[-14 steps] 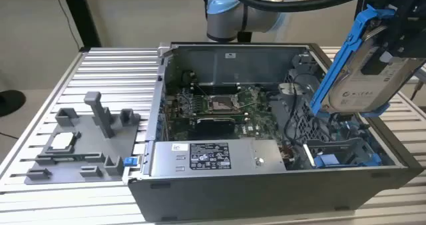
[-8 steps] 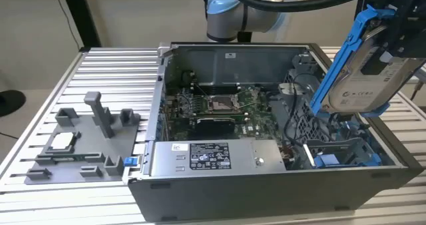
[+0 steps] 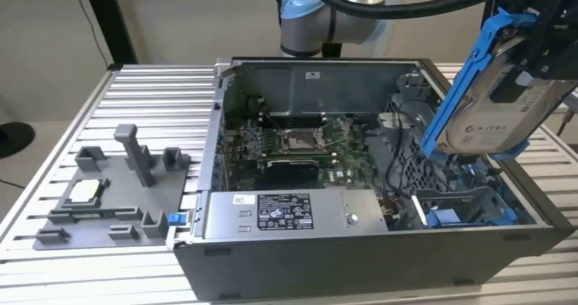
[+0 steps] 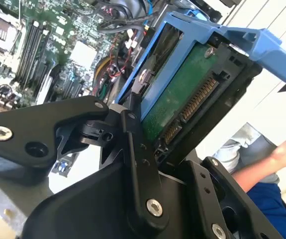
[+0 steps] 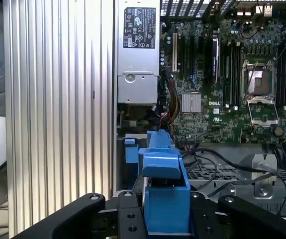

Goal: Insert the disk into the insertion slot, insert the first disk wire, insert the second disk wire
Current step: 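Insert the disk into the insertion slot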

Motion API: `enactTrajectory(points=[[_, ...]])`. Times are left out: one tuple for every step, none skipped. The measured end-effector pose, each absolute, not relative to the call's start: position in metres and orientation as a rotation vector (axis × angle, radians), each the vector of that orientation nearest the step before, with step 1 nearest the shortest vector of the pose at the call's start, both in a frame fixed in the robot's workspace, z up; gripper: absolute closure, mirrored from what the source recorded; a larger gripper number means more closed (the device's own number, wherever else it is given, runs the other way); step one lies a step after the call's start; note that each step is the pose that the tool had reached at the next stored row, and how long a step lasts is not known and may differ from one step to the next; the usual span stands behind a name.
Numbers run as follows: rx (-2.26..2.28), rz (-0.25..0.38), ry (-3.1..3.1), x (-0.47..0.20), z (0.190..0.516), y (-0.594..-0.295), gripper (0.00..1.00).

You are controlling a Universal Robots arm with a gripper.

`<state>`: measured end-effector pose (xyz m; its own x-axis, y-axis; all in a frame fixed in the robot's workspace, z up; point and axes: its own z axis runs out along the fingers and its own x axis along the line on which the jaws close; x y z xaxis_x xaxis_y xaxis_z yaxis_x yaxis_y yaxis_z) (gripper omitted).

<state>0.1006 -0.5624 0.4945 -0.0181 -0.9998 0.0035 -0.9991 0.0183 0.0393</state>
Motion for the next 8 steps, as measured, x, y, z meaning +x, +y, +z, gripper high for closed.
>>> enactTrajectory(points=[[2.180, -0.040, -2.220, 0.101, 0.494, -0.563, 1.00], [2.180, -0.040, -2.220, 0.101, 0.494, -0.565, 1.00], [2.180, -0.040, -2.220, 0.101, 0.493, -0.567, 1.00], [2.180, -0.040, -2.220, 0.101, 0.493, -0.570, 1.00], [2.180, -0.040, -2.220, 0.101, 0.492, -0.572, 1.00], [2.180, -0.040, -2.220, 0.101, 0.492, -0.575, 1.00], [2.180, -0.041, -2.220, 0.101, 0.492, -0.577, 1.00], [2.180, -0.040, -2.220, 0.102, 0.491, -0.578, 1.00]])
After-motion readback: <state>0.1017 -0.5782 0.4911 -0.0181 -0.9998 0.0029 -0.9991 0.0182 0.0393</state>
